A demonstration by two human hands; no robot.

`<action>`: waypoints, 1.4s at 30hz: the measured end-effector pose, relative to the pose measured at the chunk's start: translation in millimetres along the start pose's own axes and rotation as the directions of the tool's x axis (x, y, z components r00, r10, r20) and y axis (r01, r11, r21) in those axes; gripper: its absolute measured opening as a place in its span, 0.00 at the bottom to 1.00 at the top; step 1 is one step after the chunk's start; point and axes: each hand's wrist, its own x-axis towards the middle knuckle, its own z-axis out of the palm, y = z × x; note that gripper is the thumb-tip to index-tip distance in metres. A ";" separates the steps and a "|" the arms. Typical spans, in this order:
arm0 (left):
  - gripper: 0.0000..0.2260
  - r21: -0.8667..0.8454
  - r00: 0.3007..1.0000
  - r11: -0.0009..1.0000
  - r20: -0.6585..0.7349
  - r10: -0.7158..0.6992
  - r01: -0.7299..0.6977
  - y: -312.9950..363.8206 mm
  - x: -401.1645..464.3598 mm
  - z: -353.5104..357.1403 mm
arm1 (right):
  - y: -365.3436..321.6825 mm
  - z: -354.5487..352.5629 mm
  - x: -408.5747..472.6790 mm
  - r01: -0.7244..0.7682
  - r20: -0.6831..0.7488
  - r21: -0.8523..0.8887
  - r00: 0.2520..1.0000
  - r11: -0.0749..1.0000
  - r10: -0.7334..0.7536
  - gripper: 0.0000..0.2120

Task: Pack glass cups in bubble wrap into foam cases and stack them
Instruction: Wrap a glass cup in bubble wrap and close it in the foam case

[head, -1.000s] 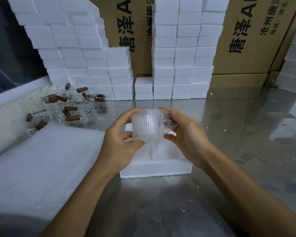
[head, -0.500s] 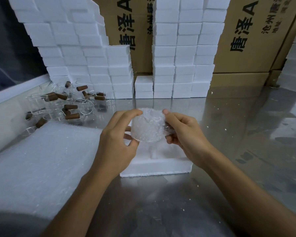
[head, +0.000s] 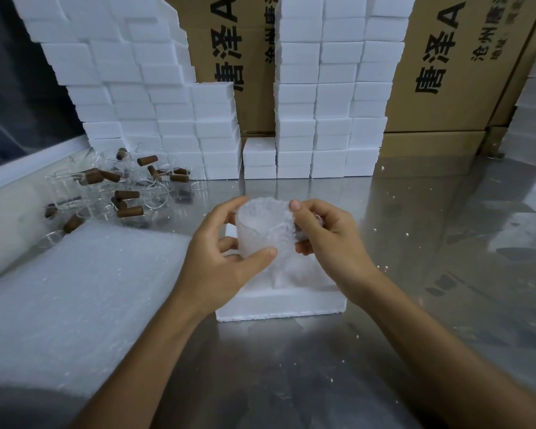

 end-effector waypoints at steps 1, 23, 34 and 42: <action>0.31 0.031 1.000 0.999 -0.002 -0.019 0.020 -1.7 0.2 -0.1 | 0.2 0.5 -0.4 0.029 0.015 -0.023 0.999 0.999 -0.029 0.10; 0.25 0.623 0.985 0.782 0.122 -0.122 0.020 -17.6 1.0 -13.3 | 19.6 -21.8 -0.1 0.056 0.116 -0.353 0.993 0.934 -0.016 0.15; 0.33 0.538 0.994 0.841 0.050 -0.093 0.052 -23.5 -2.6 -5.9 | 36.3 -20.4 -5.4 0.113 -0.136 -0.259 0.979 0.959 -0.152 0.05; 0.37 0.443 0.993 0.893 0.041 -0.112 0.082 -21.5 -1.7 -13.6 | 36.6 -23.2 -14.6 0.169 -0.011 -0.290 0.984 0.942 -0.180 0.05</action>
